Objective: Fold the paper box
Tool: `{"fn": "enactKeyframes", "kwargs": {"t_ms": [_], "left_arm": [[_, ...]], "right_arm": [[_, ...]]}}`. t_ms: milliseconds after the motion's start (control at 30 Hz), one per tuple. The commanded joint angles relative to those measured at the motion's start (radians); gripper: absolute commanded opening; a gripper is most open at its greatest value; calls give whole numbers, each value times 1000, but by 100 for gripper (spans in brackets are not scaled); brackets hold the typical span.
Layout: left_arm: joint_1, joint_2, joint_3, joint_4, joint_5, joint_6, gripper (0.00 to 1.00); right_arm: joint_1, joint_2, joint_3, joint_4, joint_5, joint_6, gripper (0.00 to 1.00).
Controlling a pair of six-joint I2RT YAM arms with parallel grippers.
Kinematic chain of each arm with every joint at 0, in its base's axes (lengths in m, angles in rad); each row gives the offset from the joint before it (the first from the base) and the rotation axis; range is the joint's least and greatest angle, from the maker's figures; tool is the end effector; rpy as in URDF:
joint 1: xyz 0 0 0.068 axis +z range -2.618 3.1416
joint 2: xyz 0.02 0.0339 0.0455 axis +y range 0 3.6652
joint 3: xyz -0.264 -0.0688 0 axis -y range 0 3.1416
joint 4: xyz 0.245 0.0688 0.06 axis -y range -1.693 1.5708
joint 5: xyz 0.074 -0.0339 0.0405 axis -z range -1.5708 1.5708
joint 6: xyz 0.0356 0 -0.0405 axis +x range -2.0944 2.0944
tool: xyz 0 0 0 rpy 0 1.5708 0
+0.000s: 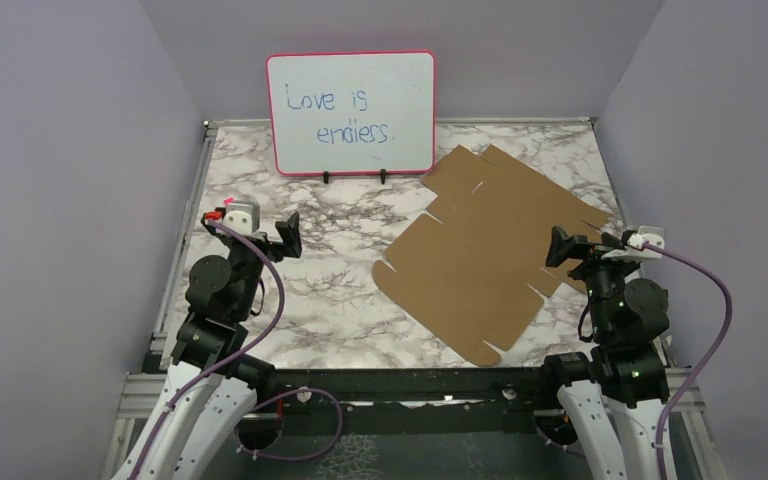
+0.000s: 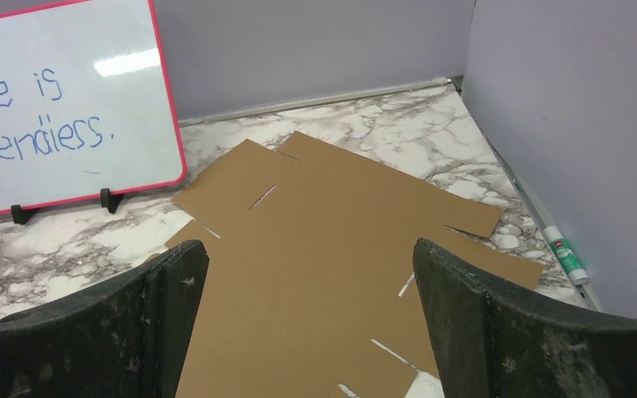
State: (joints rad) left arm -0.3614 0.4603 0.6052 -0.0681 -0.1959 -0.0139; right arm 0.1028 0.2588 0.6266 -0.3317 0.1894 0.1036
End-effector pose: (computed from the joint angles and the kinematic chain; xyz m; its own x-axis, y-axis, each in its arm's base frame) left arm 0.1202 -0.0380 0.3339 0.0695 -0.0408 -0.9967 0.1663 0.9857 -0.0288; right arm 0.0810 0.0016 0.3291 0.0446 0.1067 -0.9933 0.0822 0.9905 0.1101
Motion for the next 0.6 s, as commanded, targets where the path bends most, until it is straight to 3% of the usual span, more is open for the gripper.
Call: {"fn": "enactKeyframes", "kwargs": {"t_ms": [0,400,567], "left_arm": [[-2,-5,1,18,17,2,99],[-2,15,5,12,40,-42,99],[-2,79,27,2,170,-69,99]], "right_arm": [[-3,-15,-11,36,8,-8,100],[-3,-20,-6,33,-6,-7,100],[-3,-13,7,25,-52,-7,100]]}}
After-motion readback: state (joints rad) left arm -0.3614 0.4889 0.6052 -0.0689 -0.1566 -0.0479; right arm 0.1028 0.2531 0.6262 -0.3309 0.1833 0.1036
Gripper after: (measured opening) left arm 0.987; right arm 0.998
